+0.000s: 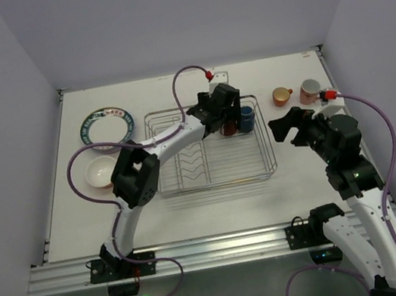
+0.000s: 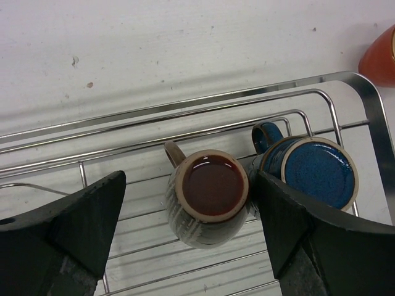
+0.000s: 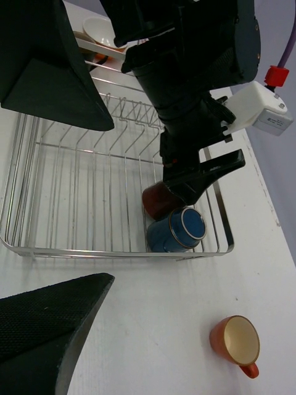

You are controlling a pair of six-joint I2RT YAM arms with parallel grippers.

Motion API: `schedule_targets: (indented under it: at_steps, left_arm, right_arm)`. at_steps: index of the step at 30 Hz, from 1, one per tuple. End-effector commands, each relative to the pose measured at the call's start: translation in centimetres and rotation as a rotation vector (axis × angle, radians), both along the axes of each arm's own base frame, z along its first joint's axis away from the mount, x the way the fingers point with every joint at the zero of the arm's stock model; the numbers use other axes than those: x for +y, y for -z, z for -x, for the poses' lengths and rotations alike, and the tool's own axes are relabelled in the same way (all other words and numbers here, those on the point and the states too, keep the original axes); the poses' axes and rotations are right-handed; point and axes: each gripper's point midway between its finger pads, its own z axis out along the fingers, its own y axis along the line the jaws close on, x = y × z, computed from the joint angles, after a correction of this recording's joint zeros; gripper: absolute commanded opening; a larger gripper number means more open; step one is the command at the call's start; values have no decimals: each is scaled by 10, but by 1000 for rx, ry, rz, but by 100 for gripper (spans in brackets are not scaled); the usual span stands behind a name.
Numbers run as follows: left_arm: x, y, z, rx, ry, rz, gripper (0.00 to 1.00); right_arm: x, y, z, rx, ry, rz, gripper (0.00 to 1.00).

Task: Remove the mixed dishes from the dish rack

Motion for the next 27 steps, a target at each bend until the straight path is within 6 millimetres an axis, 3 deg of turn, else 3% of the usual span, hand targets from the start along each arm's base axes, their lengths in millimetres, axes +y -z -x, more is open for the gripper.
schedule_targets:
  at_steps: [1, 11, 15, 17, 22, 24, 26, 27]
  left_arm:
    - [-4, -9, -10, -48, -30, 5, 87]
    - [-12, 14, -6, -20, -30, 17, 81]
    - [-9, 14, -6, -34, -44, 27, 61]
    - [-9, 14, -6, -38, -45, 30, 60]
    - [-3, 13, -5, -39, -68, 21, 32]
    - [5, 8, -2, -47, -90, 24, 13]
    - [9, -10, -1, -76, -105, 50, 0]
    - [11, -15, 0, -90, -115, 54, 0]
  right_arm:
    - [3, -12, -2, -54, -14, -14, 99]
    - [4, -8, -4, -55, -23, -8, 99]
    - [5, -6, -5, -48, -25, -8, 99]
    - [6, -5, -4, -47, -36, -6, 99]
    - [7, -7, -3, -61, -46, -6, 99]
    - [8, -7, -3, -61, -49, -7, 99]
    - [9, -6, -3, -59, -56, -8, 99]
    - [10, -6, -3, -57, -59, -10, 99]
